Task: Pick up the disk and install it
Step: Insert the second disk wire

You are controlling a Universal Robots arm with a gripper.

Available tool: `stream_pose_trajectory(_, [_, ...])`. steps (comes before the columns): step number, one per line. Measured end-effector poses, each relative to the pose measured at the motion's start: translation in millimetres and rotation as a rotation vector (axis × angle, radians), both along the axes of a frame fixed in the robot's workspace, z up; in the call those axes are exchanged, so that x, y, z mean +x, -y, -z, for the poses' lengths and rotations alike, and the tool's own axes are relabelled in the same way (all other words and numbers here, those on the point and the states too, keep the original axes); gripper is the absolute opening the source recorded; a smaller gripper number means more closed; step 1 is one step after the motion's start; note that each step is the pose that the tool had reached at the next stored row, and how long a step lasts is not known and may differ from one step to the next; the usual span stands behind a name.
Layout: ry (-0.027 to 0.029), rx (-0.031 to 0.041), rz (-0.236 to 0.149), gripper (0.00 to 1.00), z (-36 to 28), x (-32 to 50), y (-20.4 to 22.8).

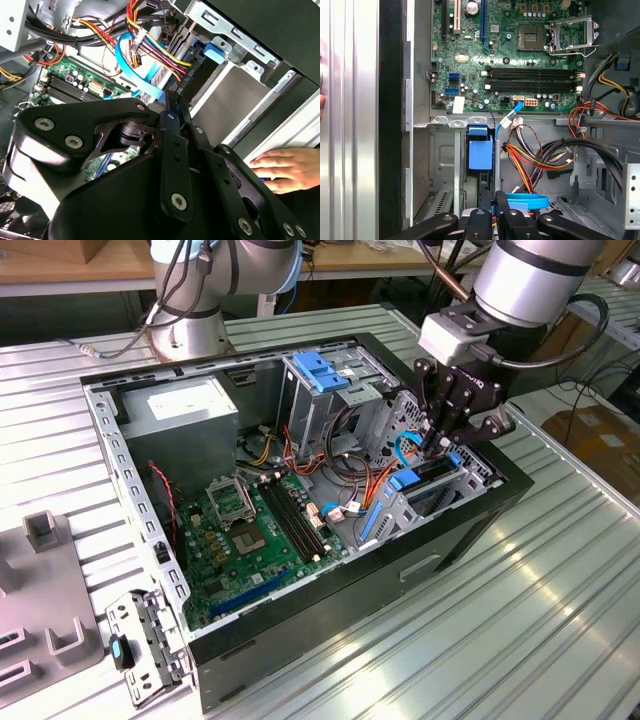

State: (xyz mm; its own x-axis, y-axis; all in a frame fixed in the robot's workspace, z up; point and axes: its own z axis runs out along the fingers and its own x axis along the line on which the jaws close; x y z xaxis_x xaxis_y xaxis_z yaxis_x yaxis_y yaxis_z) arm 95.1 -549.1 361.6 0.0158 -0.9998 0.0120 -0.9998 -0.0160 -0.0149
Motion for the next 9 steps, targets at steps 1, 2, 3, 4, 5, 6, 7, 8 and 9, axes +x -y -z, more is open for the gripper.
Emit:
stream_pose_trajectory(1, [0.0042,0.0058,0.000,0.16,0.8,-0.4,1.9])
stream_pose_trajectory(2, [0.0071,0.0090,0.000,0.16,1.4,-0.7,2.9])
stream_pose_trajectory(3, [0.0096,0.0114,0.000,0.16,1.8,-1.2,3.4])
stream_pose_trajectory(4, [0.0127,0.0152,0.000,0.16,2.2,-2.1,3.9])
stream_pose_trajectory(5, [0.0151,0.0189,0.000,0.16,2.4,-2.8,4.2])
stream_pose_trajectory(6, [0.0183,0.0243,0.000,0.16,3.1,-3.1,4.7])
stream_pose_trajectory(7, [0.0210,0.0253,-0.001,0.16,4.0,-3.2,5.7])
stream_pose_trajectory(8, [0.0224,0.0258,-0.001,0.16,4.7,-3.3,6.4])
stream_pose_trajectory(9, [0.0238,0.0265,0.000,0.16,5.3,-3.5,7.1])
